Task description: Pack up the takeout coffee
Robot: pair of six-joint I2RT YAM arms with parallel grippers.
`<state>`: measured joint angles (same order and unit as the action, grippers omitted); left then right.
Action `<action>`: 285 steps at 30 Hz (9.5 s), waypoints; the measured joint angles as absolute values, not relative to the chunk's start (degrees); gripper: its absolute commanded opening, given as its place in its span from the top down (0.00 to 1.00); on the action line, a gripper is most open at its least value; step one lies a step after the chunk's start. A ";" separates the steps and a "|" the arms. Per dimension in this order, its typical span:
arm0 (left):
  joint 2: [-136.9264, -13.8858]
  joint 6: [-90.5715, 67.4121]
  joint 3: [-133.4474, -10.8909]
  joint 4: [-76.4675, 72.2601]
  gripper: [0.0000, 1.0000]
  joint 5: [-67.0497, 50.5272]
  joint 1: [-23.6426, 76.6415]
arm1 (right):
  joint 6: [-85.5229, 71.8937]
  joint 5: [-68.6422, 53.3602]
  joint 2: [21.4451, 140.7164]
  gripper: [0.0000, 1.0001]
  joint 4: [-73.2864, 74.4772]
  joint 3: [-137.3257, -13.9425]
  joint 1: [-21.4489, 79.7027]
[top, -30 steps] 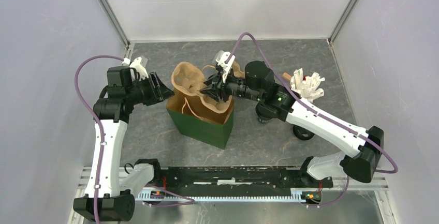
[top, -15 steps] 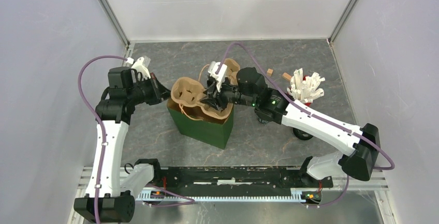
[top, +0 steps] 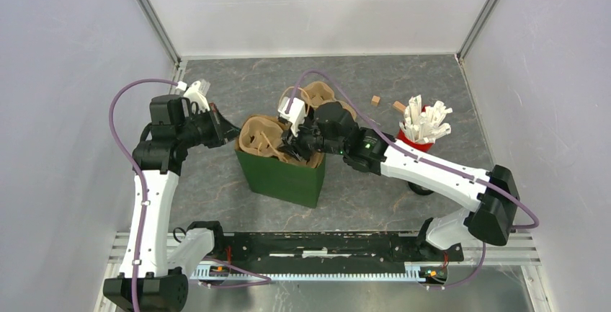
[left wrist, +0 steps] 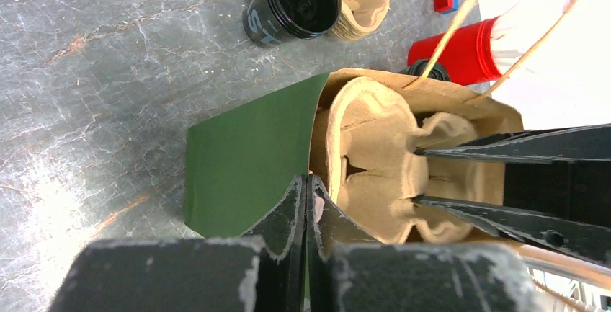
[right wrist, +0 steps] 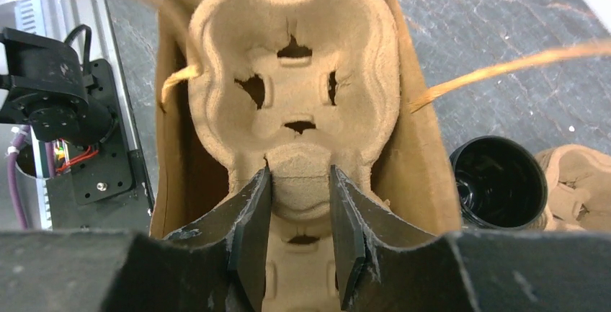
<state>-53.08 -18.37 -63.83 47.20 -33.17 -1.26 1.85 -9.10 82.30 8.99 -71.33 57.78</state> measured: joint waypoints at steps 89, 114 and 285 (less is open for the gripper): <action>-54.24 -22.72 -78.32 64.25 0.16 -9.58 10.39 | -8.71 27.90 70.78 0.12 41.52 -78.46 51.66; -55.18 -22.76 -77.30 68.90 0.16 -9.28 13.28 | -10.00 6.39 77.17 0.08 41.25 -62.48 31.51; -38.81 -24.10 -54.81 44.31 0.98 -35.29 13.72 | 6.81 23.42 78.76 0.36 37.30 -77.52 79.88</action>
